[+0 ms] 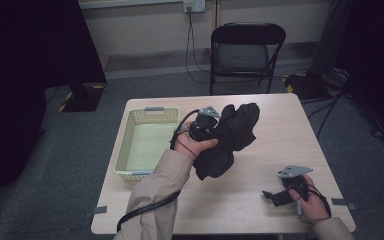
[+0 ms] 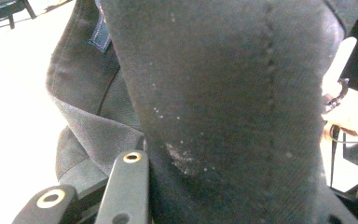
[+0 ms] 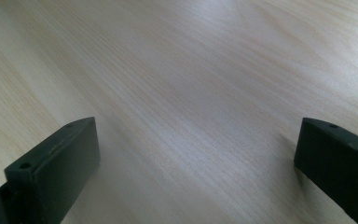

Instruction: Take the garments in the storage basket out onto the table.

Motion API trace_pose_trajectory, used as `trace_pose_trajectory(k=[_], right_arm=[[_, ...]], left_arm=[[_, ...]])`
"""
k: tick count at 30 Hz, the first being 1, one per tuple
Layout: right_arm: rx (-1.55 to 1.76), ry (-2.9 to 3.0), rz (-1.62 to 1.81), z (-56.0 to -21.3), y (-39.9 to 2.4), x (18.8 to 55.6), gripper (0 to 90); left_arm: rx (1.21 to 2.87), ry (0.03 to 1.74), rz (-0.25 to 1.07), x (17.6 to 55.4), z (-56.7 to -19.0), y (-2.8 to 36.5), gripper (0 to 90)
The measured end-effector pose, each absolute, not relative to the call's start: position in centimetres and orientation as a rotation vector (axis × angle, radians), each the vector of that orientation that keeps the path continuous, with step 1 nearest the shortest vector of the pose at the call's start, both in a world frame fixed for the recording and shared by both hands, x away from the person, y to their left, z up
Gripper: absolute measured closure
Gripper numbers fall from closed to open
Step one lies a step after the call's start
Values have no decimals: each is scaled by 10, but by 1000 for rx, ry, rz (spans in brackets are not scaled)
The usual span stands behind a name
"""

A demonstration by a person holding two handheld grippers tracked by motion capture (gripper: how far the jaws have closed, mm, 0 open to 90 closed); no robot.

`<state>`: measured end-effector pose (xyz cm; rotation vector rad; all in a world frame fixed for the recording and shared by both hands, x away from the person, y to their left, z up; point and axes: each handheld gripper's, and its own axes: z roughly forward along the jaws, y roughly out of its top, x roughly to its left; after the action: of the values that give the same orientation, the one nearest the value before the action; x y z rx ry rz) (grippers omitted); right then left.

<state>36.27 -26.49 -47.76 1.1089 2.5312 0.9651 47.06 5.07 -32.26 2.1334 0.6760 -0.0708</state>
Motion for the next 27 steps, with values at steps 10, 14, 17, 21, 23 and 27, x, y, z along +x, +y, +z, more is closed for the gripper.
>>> trace_pose_trajectory(k=[10,14,17,21,23,27], right_arm=[[1109,2531,965,-478,-265,363,0],[1109,2531,965,-478,-265,363,0],[1109,2531,965,-478,-265,363,0],[1109,2531,965,-478,-265,363,0],[1109,2531,965,-478,-265,363,0],[1109,2531,965,-478,-265,363,0]], left_arm=[[2144,672,-98,468,-339,42,646],[2146,666,-107,466,-343,38,646],[2154,659,-111,465,-346,34,645],[2166,649,-117,464,-351,29,644],[2168,651,-121,464,-353,27,645],[2172,643,-124,463,-360,24,642]])
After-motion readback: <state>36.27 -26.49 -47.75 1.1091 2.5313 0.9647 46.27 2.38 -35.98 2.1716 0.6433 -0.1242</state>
